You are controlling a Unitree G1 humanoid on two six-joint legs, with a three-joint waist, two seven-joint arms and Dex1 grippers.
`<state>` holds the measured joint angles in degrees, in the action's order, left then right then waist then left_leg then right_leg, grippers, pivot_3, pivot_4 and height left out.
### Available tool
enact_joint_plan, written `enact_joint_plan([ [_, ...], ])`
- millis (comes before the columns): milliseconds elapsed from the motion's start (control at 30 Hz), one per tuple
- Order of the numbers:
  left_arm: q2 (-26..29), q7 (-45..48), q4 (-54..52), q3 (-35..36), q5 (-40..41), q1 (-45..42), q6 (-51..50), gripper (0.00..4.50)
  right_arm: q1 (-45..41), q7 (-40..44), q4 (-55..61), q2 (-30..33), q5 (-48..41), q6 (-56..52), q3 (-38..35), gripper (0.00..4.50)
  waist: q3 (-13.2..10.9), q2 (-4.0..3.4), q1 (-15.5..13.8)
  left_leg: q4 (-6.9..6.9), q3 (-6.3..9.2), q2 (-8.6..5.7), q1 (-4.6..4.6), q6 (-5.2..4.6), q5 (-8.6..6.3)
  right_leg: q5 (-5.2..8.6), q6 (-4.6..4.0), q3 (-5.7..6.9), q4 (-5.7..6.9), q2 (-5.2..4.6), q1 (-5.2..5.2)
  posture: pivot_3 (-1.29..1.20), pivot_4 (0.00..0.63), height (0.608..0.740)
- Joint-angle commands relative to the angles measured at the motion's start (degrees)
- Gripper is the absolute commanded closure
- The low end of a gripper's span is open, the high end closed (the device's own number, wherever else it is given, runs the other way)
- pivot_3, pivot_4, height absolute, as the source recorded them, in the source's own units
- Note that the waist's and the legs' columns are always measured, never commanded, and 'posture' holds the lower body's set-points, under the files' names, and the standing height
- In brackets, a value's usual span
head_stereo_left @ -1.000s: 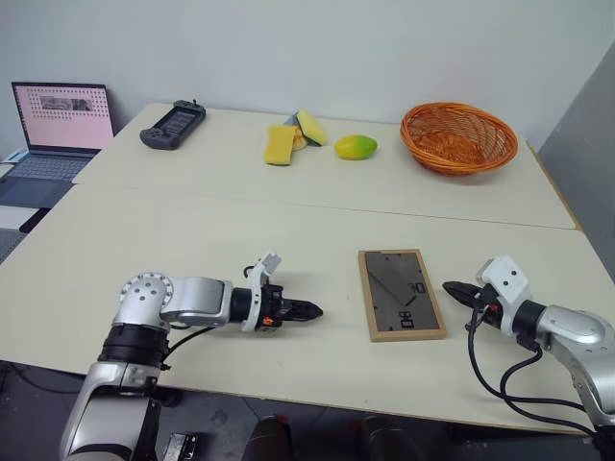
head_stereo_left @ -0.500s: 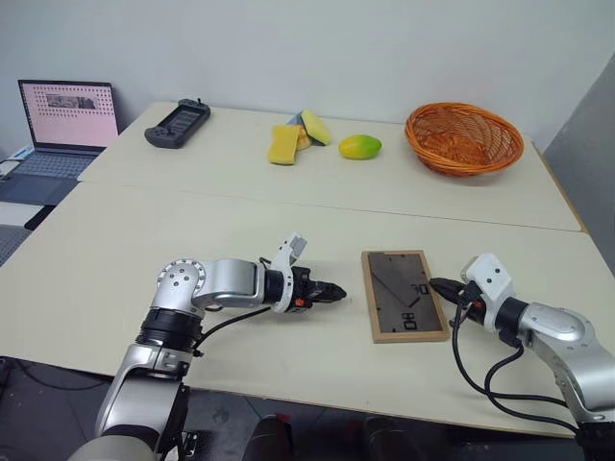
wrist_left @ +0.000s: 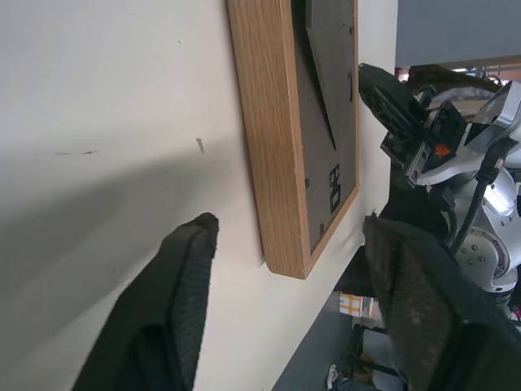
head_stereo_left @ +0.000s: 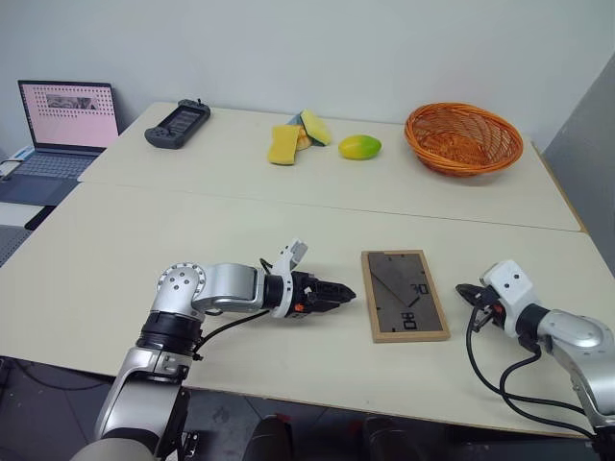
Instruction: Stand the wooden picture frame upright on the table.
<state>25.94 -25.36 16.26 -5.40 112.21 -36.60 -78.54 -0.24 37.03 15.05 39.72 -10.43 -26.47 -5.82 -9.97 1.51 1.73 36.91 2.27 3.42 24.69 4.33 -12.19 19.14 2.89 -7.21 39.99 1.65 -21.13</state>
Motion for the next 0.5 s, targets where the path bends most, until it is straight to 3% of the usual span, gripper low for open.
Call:
enact_joint_plan([
  [33, -1.5, -0.7, 2.5, -0.4, 0.8, 0.1, 0.4, 1.33, 1.0, -0.5, 5.1, -1.0, -1.6, -2.9, 0.4, 4.5, 0.0, -0.01, 0.0, 0.0, 0.0, 0.0, 0.0, 0.0, 0.0, 0.0, 0.0, 0.0, 0.0, 0.0, 0.0, 0.0, 0.15, 0.74],
  [500, -3.1, -5.7, 3.9, -3.2, 0.8, -0.1, 2.3, 1.33, 1.9, -4.4, 14.5, -5.8, -4.1, -11.7, 1.3, 4.5, 0.1, -0.14, 0.0, -0.01, 0.01, 0.0, 0.0, -0.01, -0.01, 0.0, 0.0, 0.0, -0.02, 0.0, 0.02, 0.0, 0.15, 0.74],
])
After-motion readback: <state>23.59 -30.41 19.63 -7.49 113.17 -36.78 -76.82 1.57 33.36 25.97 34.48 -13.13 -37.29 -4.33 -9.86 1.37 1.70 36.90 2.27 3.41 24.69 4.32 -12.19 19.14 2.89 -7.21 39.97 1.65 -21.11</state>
